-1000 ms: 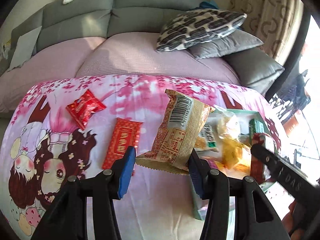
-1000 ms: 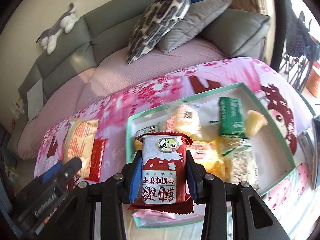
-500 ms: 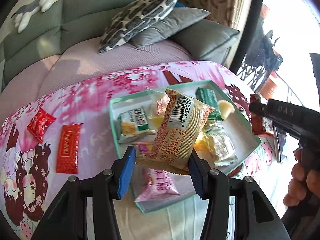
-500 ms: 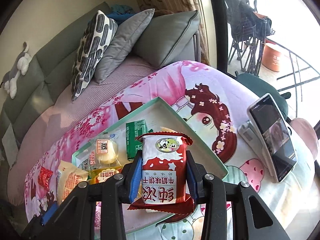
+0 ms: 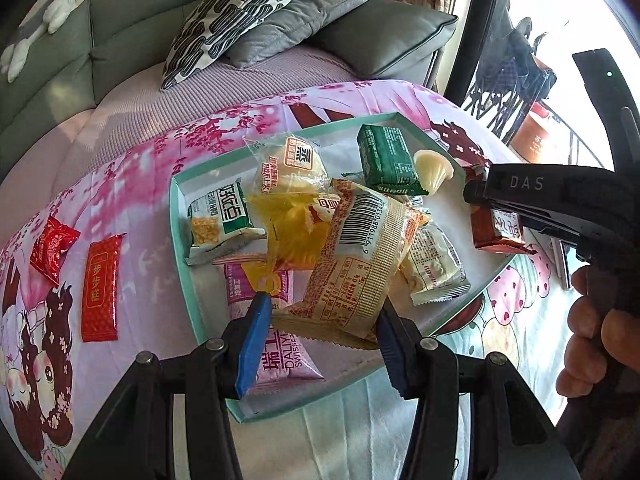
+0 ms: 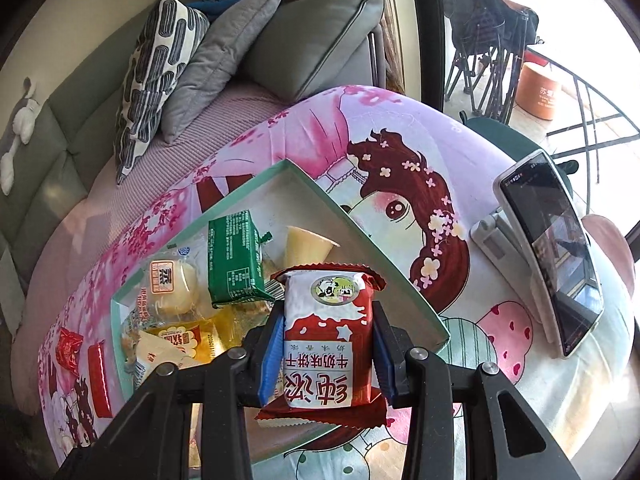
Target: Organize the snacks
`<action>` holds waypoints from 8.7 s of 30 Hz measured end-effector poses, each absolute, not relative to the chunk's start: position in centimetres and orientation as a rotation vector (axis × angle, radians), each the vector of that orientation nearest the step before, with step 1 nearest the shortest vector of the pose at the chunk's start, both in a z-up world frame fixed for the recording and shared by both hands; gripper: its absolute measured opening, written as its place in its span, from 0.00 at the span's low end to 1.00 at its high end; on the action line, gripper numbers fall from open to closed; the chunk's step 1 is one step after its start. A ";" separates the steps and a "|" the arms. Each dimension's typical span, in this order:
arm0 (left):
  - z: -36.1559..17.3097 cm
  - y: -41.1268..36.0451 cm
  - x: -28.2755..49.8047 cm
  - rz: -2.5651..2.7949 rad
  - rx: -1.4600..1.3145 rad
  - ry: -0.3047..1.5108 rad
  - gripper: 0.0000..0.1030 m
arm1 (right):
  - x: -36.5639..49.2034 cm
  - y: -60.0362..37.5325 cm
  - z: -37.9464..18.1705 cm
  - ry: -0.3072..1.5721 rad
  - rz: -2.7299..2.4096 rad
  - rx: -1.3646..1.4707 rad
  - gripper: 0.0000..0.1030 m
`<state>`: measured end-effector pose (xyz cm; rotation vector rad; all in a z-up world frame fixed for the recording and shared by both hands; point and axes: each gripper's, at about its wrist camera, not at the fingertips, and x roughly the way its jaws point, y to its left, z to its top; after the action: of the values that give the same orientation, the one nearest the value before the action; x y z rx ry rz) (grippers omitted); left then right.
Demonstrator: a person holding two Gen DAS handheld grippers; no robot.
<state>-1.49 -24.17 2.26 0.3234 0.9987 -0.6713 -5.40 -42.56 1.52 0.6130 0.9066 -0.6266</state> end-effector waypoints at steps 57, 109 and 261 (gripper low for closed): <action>2.7 -12.5 6.6 -0.257 -0.042 1.033 0.63 | -2.9 -39.4 1.4 0.983 -0.542 0.530 0.84; 2.6 -1.1 9.5 0.103 -0.105 1.010 0.96 | 1.5 -26.2 3.2 0.964 -0.240 0.226 1.00; 5.0 -2.2 10.4 -0.199 -0.050 1.006 0.62 | 3.4 -18.1 3.4 0.963 -0.127 0.172 0.50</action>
<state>10.45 -2.19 4.99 -0.0499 1.0059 -0.1990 3.36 -18.09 3.42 0.1720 0.9632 -0.1271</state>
